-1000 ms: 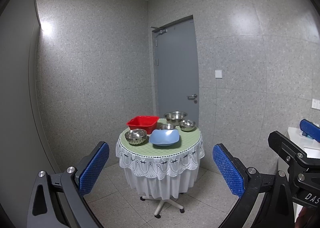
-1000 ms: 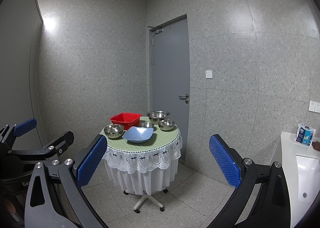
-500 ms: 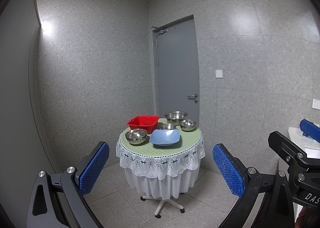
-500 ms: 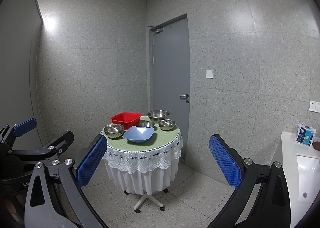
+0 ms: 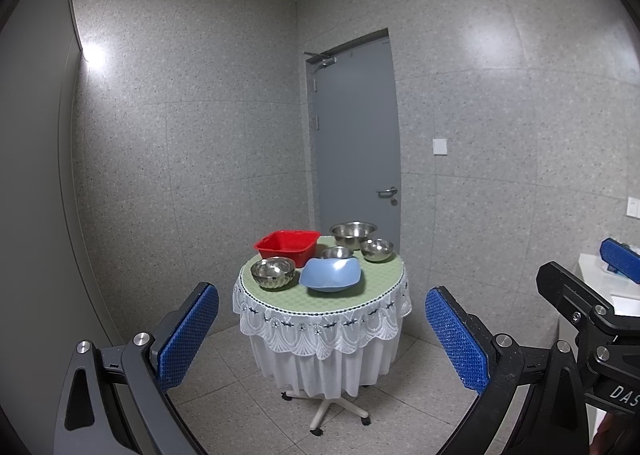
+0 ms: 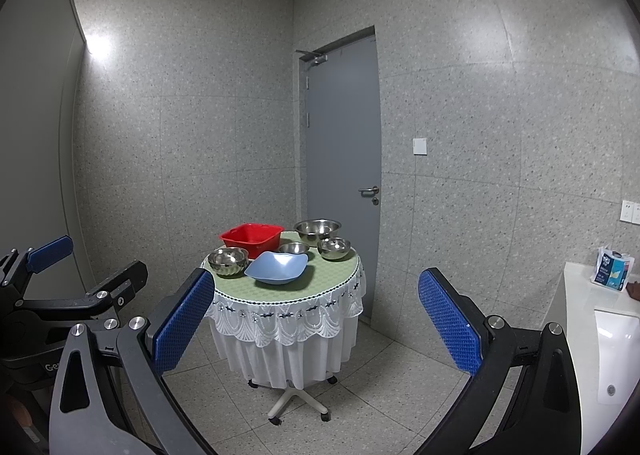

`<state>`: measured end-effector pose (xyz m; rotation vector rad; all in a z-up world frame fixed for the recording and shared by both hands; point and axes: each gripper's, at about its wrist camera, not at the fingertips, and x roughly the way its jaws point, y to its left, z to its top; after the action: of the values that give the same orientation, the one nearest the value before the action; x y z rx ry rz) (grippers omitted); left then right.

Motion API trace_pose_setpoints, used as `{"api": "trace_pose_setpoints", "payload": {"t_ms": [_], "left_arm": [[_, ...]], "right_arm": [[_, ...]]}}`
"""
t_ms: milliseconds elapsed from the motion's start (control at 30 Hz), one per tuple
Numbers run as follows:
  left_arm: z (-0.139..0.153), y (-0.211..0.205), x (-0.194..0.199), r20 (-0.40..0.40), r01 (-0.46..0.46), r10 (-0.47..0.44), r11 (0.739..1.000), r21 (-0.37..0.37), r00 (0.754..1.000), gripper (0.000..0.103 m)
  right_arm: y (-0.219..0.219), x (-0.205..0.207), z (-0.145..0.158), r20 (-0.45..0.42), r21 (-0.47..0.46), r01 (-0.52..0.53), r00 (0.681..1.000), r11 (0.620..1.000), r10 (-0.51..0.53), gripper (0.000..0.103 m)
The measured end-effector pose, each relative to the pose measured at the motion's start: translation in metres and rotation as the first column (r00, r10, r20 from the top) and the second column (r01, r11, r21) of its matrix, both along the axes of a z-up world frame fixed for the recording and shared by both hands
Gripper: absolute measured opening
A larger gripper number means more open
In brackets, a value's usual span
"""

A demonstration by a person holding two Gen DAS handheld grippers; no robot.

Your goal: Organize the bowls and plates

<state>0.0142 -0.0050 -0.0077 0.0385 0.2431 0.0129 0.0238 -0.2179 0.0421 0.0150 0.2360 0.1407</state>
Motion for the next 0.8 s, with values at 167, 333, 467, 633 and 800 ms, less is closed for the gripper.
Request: {"api": "trace_pose_setpoints", "payload": {"t_ms": [167, 333, 467, 633, 800], "left_arm": [[0.000, -0.002, 0.000, -0.001, -0.003, 0.003, 1.000, 0.000, 1.000, 0.102], [0.002, -0.006, 0.002, -0.002, -0.009, 0.009, 1.000, 0.002, 1.000, 0.102], [0.001, -0.009, 0.007, -0.007, -0.014, 0.014, 1.000, 0.002, 1.000, 0.102], [0.003, -0.012, 0.012, -0.012, -0.018, 0.018, 1.000, 0.002, 1.000, 0.102], [0.004, -0.013, 0.019, -0.020, -0.024, 0.024, 1.000, -0.001, 1.000, 0.102]], "right_arm": [[0.002, 0.003, -0.002, -0.001, 0.000, -0.002, 1.000, 1.000, 0.002, 0.103], [-0.001, 0.009, -0.002, -0.005, 0.002, -0.006, 1.000, 1.000, 0.006, 0.103], [-0.002, 0.016, -0.003, -0.012, 0.002, -0.010, 1.000, 1.000, 0.010, 0.103], [-0.005, 0.026, -0.002, -0.019, 0.002, -0.013, 1.000, 1.000, 0.013, 0.103], [-0.010, 0.036, -0.001, -0.028, 0.000, -0.020, 0.999, 1.000, 0.020, 0.103]]}}
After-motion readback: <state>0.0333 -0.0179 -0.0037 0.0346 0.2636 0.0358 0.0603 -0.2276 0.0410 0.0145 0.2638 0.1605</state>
